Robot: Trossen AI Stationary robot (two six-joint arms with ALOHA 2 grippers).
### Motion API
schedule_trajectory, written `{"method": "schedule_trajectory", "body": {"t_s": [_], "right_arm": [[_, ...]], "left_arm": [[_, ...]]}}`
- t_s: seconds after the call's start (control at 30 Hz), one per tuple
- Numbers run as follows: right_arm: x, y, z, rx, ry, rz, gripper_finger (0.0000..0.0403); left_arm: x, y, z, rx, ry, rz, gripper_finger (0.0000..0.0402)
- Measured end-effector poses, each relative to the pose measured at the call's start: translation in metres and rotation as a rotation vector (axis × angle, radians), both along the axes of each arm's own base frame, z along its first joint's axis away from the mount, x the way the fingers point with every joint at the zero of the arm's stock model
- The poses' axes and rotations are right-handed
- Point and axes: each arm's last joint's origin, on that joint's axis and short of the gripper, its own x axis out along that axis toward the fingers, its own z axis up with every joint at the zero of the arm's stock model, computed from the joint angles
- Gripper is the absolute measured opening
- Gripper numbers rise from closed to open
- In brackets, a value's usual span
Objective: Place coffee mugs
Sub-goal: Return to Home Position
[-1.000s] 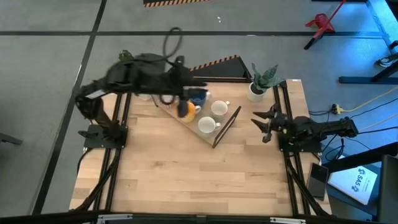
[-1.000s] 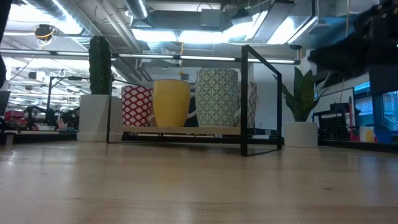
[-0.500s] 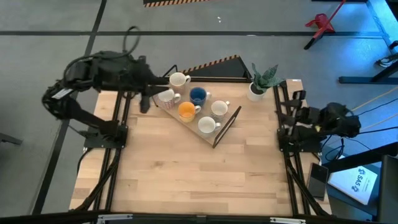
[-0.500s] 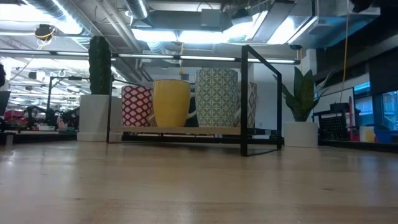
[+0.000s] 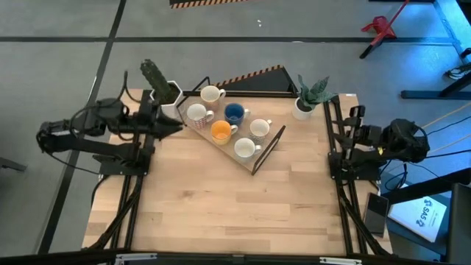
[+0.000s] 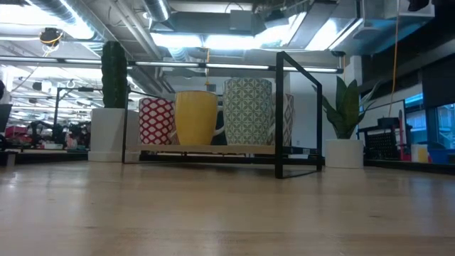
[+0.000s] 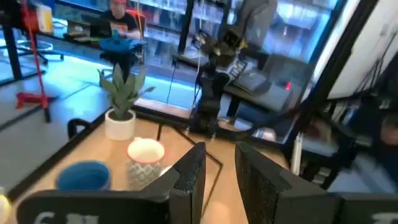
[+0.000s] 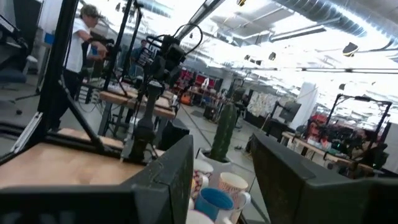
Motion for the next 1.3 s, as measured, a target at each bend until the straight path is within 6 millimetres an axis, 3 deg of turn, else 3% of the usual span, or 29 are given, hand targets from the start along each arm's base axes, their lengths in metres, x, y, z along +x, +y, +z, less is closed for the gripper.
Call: {"method": "schedule_trajectory", "body": {"t_s": [0.23,0.53,0.97,1.3], "right_arm": [[0.006,0.001,-0.011,-0.007,0.060,-0.010,0.0150],[0.029,0.004,-0.040,0.024,0.040,-0.002,0.0150],[0.059,0.010,-0.104,0.103,-0.084,0.071,0.0150],[0.061,0.011,-0.111,0.086,-0.032,0.104,0.0150]], "left_arm": [[-0.016,-0.001,-0.069,-0.111,-0.015,0.008,0.0080],[-0.027,-0.001,-0.127,-0.163,-0.156,-0.003,0.0080],[-0.036,-0.002,-0.165,-0.165,-0.224,-0.016,0.0080],[-0.028,-0.002,-0.196,-0.193,-0.181,-0.023,0.0080]]}}
